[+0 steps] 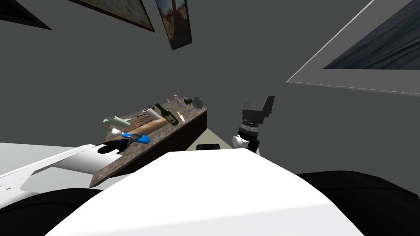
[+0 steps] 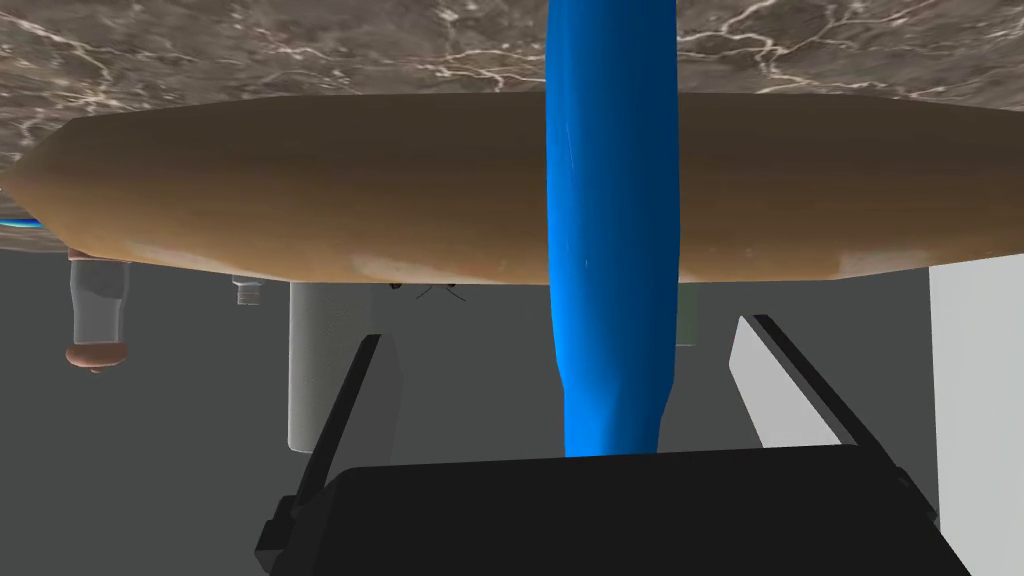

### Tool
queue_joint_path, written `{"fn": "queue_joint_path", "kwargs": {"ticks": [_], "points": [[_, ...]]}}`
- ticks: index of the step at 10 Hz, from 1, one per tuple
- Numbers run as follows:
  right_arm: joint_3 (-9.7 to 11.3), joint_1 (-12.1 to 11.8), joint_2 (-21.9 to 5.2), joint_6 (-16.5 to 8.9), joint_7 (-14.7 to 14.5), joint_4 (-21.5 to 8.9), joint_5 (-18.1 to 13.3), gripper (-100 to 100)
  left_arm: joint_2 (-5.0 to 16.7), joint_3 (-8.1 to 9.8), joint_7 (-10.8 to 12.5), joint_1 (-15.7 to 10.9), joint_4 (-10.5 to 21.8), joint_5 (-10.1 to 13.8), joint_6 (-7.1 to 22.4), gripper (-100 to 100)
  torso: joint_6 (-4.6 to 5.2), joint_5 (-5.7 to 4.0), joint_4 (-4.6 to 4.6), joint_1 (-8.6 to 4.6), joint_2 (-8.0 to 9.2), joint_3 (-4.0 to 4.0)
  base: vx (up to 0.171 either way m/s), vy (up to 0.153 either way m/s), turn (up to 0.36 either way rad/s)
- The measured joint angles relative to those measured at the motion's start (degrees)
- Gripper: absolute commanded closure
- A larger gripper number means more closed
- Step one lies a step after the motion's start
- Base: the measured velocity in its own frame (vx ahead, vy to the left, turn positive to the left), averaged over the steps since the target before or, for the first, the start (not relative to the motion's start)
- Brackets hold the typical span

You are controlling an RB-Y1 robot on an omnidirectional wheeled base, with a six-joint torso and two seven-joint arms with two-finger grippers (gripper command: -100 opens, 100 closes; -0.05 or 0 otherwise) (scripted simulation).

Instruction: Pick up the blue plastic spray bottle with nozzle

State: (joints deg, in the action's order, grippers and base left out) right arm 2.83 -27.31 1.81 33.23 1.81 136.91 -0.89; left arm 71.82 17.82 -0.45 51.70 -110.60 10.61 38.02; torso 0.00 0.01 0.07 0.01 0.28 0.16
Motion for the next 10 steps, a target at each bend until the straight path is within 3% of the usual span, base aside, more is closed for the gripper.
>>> {"fn": "queue_joint_path", "kwargs": {"ticks": [3, 4, 8, 9, 10], "points": [[0.0, 0.0, 0.0, 0.0, 0.0, 0.0, 0.0, 0, -0.2, -0.89, -0.1, -1.8, 3.8, 0.9, -0.5, -100, 0.0, 0.0, -0.01, 0.01, -0.03, -0.01, -0.05, -0.007, -0.12], [0.0, 0.0, 0.0, 0.0, 0.0, 0.0, 0.0, 0, -0.2, -0.91, -0.1, -1.8, 4.0, 1.0, -0.5, 100, -0.04, 0.0, -0.02, 0.03, -0.12, -0.06, 0.0, 0.0, 0.0], [0.0, 0.0, 0.0, 0.0, 0.0, 0.0, 0.0, 0, -0.2, -0.92, -0.1, -1.8, 4.0, 0.9, -0.5, 100, -0.02, 0.03, -0.04, 0.06, -0.24, -0.13, 0.0, 0.0, 0.0], [0.0, 0.0, 0.0, 0.0, 0.0, 0.0, 0.0, 0, -0.2, -0.92, -0.1, -1.8, 4.0, 0.9, -0.5, 0, -0.02, 0.03, -0.04, 0.06, -0.24, -0.13, 0.0, 0.0, 0.0], [0.0, 0.0, 0.0, 0.0, 0.0, 0.0, 0.0, 0, -0.2, -0.92, -0.1, -1.8, 4.0, 0.9, -0.5, 100, -0.02, 0.03, -0.04, 0.06, -0.24, -0.13, 0.043, 0.001, 0.19]]}}
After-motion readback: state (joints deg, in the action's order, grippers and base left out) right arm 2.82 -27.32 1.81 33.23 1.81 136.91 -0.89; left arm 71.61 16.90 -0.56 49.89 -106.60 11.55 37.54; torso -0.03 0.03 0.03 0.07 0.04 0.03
